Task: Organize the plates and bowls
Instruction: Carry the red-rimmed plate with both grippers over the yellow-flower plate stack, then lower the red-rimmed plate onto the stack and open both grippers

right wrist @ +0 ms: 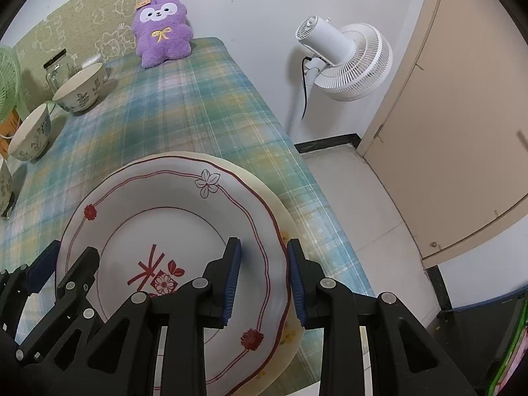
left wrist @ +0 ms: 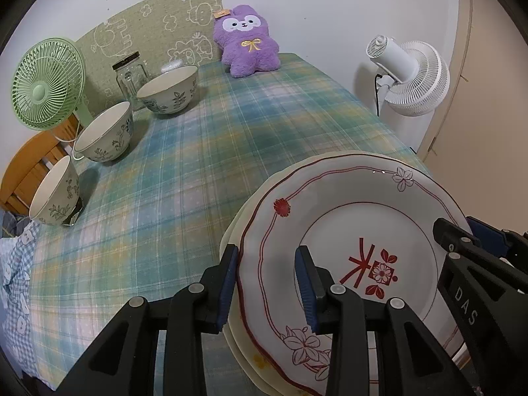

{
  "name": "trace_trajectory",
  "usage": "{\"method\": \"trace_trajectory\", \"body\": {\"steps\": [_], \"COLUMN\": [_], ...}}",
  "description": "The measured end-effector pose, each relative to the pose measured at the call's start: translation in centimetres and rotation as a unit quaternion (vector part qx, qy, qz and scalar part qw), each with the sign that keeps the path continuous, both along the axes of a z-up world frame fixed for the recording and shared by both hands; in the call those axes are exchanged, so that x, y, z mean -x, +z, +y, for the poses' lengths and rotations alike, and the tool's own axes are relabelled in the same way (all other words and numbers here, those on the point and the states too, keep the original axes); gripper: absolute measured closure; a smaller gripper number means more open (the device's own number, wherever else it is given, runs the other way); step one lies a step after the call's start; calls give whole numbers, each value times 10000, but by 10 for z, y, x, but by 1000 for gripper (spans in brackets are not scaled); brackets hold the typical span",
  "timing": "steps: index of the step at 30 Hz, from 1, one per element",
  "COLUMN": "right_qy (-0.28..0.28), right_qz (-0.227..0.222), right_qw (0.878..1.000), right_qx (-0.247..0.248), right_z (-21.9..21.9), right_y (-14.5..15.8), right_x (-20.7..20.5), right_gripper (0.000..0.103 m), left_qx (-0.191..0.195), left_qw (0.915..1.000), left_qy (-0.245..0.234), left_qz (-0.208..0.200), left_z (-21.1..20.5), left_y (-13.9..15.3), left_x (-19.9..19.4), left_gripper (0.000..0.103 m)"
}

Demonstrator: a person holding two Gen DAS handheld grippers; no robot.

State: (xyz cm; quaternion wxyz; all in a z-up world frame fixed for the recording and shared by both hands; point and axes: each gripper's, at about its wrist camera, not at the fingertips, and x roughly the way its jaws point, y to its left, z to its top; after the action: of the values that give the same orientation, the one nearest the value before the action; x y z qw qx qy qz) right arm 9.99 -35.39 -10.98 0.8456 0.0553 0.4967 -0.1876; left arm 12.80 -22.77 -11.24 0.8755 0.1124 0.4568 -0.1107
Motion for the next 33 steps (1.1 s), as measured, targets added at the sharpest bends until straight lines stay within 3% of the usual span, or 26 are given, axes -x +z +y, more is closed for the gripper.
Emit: {"method": "trace_trajectory", "body": {"steps": [5,7,11,13,19,22,26,33], "right_qy": [38,55,99,160,372,591,918,1483], "right_qz": [92,143,224,271,367,271,-52,-361], "right_qw": [9999,9998,9997,9994,9973,9957,9934,9865], "right_qx": [120,147,15,-134,-510,-658,-689,-595], "right_z": [4,5,2,1,-3,-2,10,52], "right_y": [-1,-1,-1,0,6,19,50,94], "right_x": [1,0,0,-2,-8,-11,-17,-28], "right_gripper": [68,68,61,56,44,43,27,24], "left_qx": [-85,-63,-62,-4,58,167,205,385], "left_qw": [9999,9999,9999,9998,9996,9995,9985,9945], "left_qy": [-95,-139,-150,-131,76,171,484,952], "left_qz": [-78,-25,38,161,264,185,-129,-184], "left_z": [-3,-4,-5,-5,1,5,15,59], "left_y": [-1,-1,0,-1,14,31,55,88], "left_x": [7,8,10,9,5,5,7,-6], "left_gripper": [66,59,55,44,29,23,14,12]}}
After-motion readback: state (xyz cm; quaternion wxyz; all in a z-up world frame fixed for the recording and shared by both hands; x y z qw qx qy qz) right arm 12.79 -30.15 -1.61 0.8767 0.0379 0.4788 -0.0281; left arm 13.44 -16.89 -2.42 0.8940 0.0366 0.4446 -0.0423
